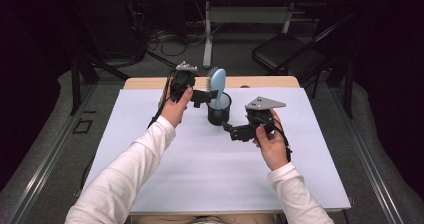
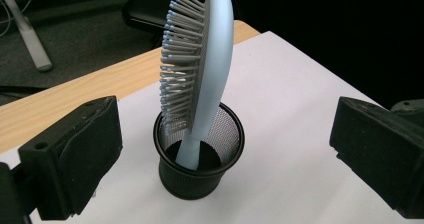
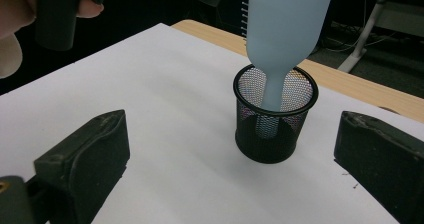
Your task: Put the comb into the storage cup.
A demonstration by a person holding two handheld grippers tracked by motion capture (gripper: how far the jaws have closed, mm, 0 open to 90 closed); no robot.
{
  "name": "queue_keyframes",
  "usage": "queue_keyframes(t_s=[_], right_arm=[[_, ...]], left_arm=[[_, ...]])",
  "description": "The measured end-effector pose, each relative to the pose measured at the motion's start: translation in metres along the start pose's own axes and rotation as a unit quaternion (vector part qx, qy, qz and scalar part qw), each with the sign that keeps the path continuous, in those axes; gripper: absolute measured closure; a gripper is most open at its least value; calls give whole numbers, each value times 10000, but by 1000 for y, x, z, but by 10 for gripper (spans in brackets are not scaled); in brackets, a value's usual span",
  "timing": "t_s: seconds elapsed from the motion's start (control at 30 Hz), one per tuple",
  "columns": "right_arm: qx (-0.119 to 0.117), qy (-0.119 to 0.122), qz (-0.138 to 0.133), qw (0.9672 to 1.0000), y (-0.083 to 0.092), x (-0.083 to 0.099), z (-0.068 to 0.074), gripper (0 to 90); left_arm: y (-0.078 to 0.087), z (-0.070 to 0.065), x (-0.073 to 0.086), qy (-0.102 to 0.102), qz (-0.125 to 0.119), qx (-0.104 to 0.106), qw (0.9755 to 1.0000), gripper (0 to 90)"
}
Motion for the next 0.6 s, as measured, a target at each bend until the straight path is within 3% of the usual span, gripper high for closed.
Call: queue_keyframes(t_s=[0.6], right_arm=[[-19, 4, 20, 10000, 1, -5, 2, 8]], left_arm=[[38, 4, 12, 13, -12, 70, 10000, 5]])
Point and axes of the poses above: each handheld gripper's, and its own axes: y roughly backward along the jaws, x roughly out of its underside, z roughly to its left, the point moved 4 cm from there along -y, roughly forward along the jaws, and after that the axes turned 3 degrees about y, right-handed, at the moved point
